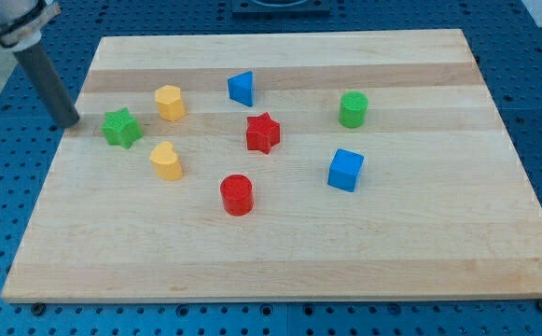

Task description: Move the green star slightly to the right

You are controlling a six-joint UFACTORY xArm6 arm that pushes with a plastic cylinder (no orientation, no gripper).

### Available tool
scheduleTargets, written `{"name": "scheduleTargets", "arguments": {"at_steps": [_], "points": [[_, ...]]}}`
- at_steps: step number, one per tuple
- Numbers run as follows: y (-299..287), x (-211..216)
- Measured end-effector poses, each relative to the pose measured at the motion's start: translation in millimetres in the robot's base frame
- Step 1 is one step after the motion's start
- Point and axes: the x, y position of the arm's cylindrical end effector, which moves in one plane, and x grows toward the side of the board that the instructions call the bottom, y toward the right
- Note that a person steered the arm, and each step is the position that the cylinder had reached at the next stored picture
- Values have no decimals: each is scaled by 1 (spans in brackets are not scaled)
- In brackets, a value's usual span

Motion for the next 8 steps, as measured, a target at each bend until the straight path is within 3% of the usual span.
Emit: {"name": "scheduleTargets", "arguments": {"at_steps": [1,3,5,6,7,8], "points": [[6,21],[45,-13],[75,-13],[75,-14],[29,-40],[18,17]]}}
